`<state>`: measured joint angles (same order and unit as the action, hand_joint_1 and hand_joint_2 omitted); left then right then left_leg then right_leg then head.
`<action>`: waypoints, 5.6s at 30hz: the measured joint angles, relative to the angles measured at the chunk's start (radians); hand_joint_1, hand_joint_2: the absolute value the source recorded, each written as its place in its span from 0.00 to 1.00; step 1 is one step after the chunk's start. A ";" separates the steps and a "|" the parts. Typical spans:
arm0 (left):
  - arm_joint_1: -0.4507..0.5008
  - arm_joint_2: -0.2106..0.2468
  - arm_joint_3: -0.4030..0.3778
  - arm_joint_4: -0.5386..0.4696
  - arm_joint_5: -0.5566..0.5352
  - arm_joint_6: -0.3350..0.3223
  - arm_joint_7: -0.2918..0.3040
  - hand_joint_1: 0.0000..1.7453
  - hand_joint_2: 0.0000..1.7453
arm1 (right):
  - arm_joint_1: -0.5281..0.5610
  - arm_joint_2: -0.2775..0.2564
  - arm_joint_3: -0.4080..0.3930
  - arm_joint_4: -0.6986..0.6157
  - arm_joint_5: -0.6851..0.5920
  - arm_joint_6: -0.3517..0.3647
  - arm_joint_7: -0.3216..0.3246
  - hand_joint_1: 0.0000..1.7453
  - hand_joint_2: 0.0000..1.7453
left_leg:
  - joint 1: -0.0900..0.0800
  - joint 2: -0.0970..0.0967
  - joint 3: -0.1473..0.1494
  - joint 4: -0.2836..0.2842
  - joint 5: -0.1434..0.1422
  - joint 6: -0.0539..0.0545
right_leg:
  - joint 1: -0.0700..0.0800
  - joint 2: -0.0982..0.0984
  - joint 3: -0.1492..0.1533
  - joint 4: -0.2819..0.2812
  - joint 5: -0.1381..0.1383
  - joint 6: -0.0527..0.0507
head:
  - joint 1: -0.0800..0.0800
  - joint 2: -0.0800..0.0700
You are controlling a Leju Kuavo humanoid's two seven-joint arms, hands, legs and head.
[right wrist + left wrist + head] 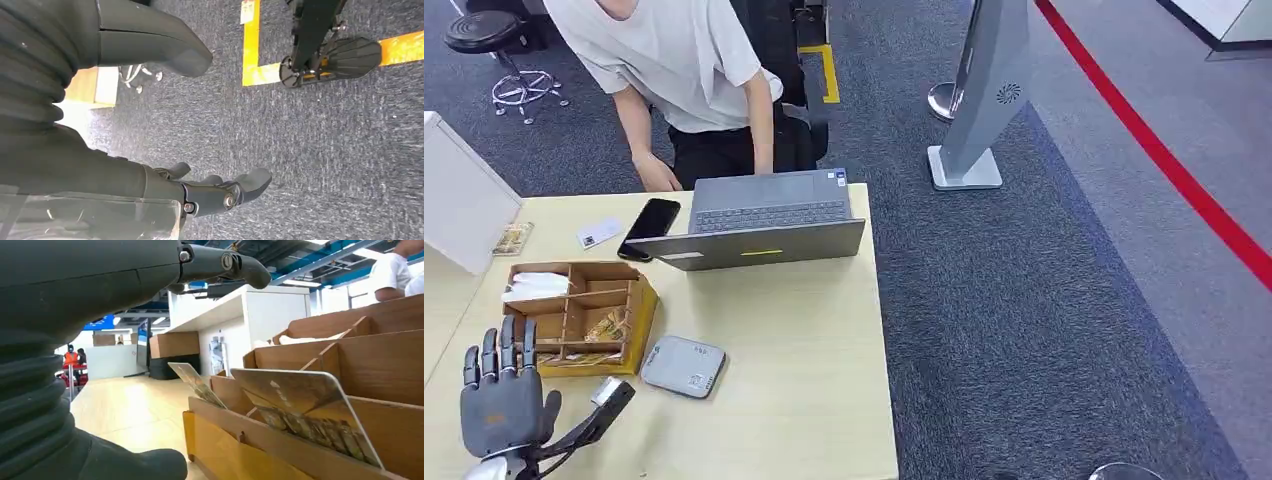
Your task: Pass the card to the sensor for recognition and then transmit it.
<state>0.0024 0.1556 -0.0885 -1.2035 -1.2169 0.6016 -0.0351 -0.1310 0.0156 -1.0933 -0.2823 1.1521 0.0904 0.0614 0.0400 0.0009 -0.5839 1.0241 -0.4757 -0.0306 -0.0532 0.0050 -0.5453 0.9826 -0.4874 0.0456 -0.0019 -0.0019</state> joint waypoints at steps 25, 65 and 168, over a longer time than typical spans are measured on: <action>-0.025 -0.050 0.006 0.045 -0.040 0.050 -0.040 0.00 1.00 | -0.017 0.000 0.073 0.007 -0.037 -0.003 0.028 0.00 1.00 | 0.000 0.000 0.000 0.000 0.000 0.000 | 0.000 0.000 0.000 0.000 0.000 0.000 | 0.000 0.000; -0.040 -0.053 -0.001 0.045 -0.061 0.053 -0.042 0.00 1.00 | -0.029 0.000 0.124 0.011 -0.058 -0.003 0.045 0.00 1.00 | 0.000 0.000 0.000 0.000 0.000 0.000 | 0.000 0.000 0.000 0.000 0.000 0.000 | 0.000 0.000; -0.174 0.022 -0.322 -0.382 -0.047 0.020 0.033 1.00 1.00 | -0.022 -0.010 0.292 0.010 -0.243 -0.020 0.074 0.00 1.00 | 0.000 0.000 0.000 0.000 0.002 0.000 | 0.000 0.001 0.000 0.000 0.003 -0.001 | 0.000 0.000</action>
<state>-0.1711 0.1774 -0.4105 -1.5860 -1.2636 0.6214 -0.0022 -0.1526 0.0053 -0.8015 -0.2728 0.9094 0.0702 0.1354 0.0399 0.0009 -0.5839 1.0245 -0.4739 -0.0307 -0.0532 0.0056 -0.5455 0.9825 -0.4842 0.0450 -0.0015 -0.0019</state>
